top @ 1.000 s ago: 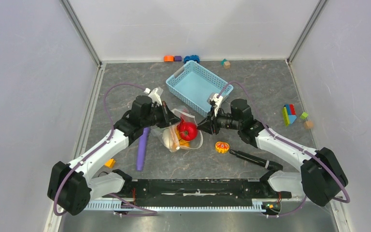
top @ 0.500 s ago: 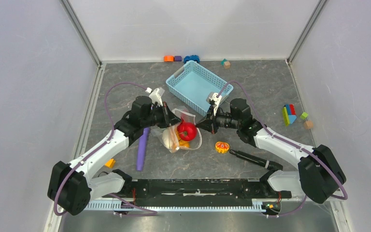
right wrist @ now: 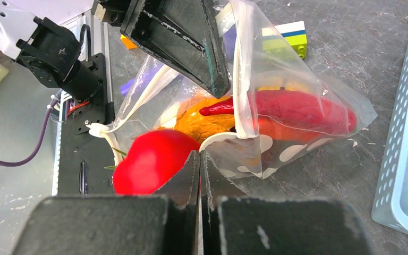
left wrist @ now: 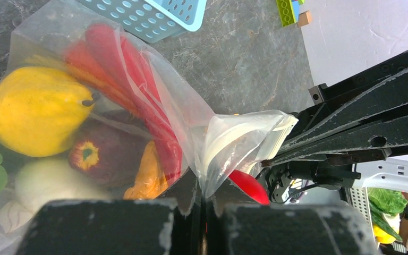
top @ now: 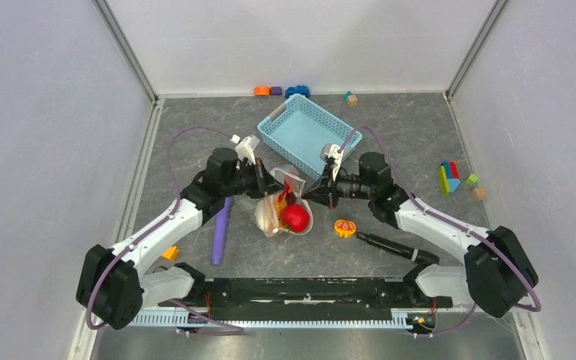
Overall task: Place the food in the zip-top bag and seal the zipper
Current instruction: Zip the zipper food storage bag at the center of the board.
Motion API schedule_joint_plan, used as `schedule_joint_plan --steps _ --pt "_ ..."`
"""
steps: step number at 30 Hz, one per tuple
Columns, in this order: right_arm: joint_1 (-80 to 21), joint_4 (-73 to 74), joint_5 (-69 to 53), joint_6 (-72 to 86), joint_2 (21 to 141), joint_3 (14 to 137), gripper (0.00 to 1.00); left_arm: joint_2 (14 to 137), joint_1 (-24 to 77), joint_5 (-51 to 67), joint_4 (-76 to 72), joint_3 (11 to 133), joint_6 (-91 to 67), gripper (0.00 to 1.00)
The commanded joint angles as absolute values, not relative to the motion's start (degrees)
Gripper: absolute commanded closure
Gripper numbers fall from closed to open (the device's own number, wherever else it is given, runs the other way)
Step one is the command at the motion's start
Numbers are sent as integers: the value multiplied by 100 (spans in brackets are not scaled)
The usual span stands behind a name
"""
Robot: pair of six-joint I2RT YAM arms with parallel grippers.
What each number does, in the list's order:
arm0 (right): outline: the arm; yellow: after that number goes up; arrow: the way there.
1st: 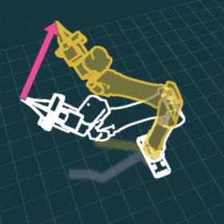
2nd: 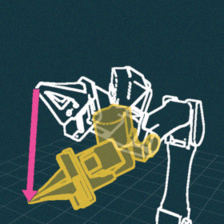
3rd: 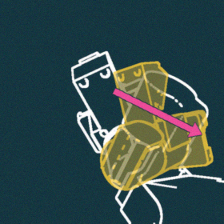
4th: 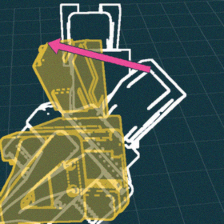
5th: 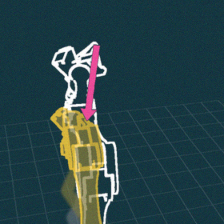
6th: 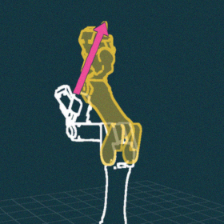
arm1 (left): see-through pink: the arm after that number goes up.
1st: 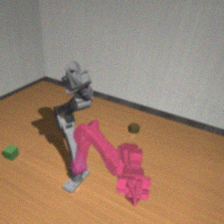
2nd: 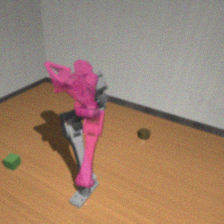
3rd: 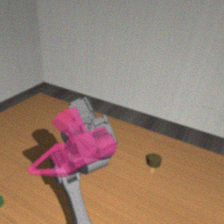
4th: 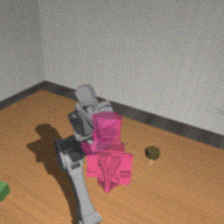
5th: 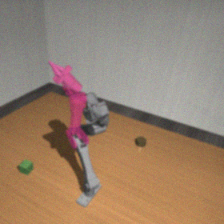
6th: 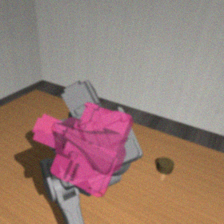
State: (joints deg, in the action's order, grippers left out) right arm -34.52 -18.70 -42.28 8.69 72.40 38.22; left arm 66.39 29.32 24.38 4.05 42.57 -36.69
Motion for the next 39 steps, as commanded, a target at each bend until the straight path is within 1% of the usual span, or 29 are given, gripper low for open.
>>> schedule_joint_plan --steps 1,3,5,9,17,19,20,27,28,32,34,37,39 --pt "-3498 -1965 -4412 755 6927 3992 100 6650 2913 2792 28 4503 -3596 98" --pt "-3497 -1758 -4297 789 6864 4124 100 6628 2913 2821 33 4535 -3673 98" --pt "-3498 -1215 -3925 833 6893 4421 100 6621 2918 2838 67 4573 -3764 98" --pt "-3498 -578 -3806 1118 6974 4817 100 6662 2917 2889 211 4695 -3905 98" --pt "-3515 -40 -3543 1373 6610 5051 100 6755 2919 2899 471 4869 -4045 98" --pt "-3529 106 -3428 1415 6576 5054 100 6771 2918 2839 540 4884 -4005 95" --pt "-3541 183 -3337 1437 6587 5029 100 6796 2917 2810 576 4891 -3970 94" --pt "-3630 360 -2419 1748 6998 5010 100 7170 2915 2786 586 4954 -3823 92" --pt "-3630 432 -2328 1782 7116 5075 100 7223 2911 2758 540 4993 -3809 91" --pt "-3672 532 -2338 1835 7357 5317 100 7377 2913 2623 412 5117 -3644 80" --pt "-3691 621 -2312 1809 7365 5448 100 7433 2913 2561 573 5212 -3525 72" --pt "-3700 753 -2195 1788 7367 5605 100 7369 2912 2617 653 5273 -3366 51" --pt "-3708 766 -2243 1811 7412 5655 100 7213 2917 2645 670 5265 -3237 34"
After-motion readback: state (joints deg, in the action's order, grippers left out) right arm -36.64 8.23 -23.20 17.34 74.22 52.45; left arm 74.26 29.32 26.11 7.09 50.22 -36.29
